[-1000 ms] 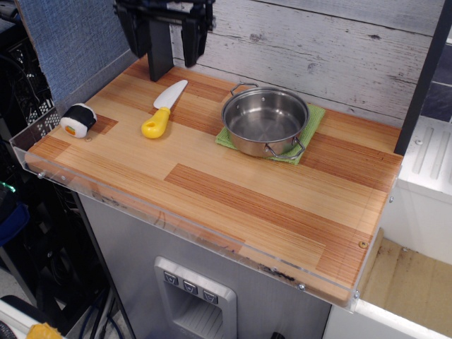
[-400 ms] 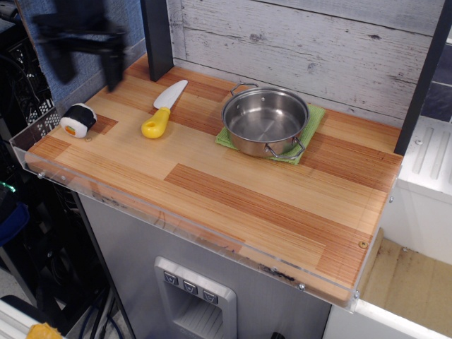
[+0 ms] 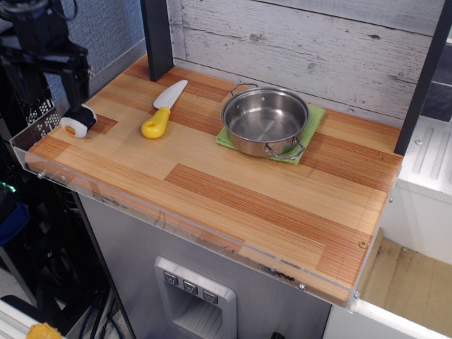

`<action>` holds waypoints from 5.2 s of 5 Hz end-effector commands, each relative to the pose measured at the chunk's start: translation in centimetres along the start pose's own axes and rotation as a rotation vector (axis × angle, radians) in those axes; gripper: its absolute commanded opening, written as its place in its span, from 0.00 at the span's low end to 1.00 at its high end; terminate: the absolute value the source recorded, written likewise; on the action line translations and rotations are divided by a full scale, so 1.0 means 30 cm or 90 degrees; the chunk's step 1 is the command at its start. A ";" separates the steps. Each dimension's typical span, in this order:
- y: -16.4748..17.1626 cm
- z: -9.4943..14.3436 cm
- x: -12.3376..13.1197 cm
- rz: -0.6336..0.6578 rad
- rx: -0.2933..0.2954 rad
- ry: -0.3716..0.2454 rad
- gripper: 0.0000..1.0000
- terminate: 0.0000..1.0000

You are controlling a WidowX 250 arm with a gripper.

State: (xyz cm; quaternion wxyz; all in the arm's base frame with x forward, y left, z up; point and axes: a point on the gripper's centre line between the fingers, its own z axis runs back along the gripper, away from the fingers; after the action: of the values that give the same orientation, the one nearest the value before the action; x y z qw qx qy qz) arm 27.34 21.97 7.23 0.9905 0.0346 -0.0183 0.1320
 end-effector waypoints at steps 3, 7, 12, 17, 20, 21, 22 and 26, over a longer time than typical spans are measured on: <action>-0.060 -0.057 0.149 -0.034 0.033 -0.003 1.00 0.00; -0.034 -0.099 0.106 -0.094 0.078 0.070 1.00 0.00; -0.157 0.012 0.071 -0.014 0.055 0.024 0.00 0.00; -0.747 0.160 0.198 -0.003 -0.017 -0.003 0.00 0.00; -0.676 0.137 0.186 0.041 -0.019 -0.002 1.00 0.00; -0.686 0.196 0.184 0.032 -0.035 -0.032 1.00 0.00; -0.688 0.327 0.157 0.031 -0.032 -0.103 1.00 0.00; -0.685 0.410 0.112 -0.024 -0.033 -0.147 1.00 0.00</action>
State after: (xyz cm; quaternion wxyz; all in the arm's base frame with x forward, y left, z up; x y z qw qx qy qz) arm 36.68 2.00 16.40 0.9884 0.0264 -0.1068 0.1049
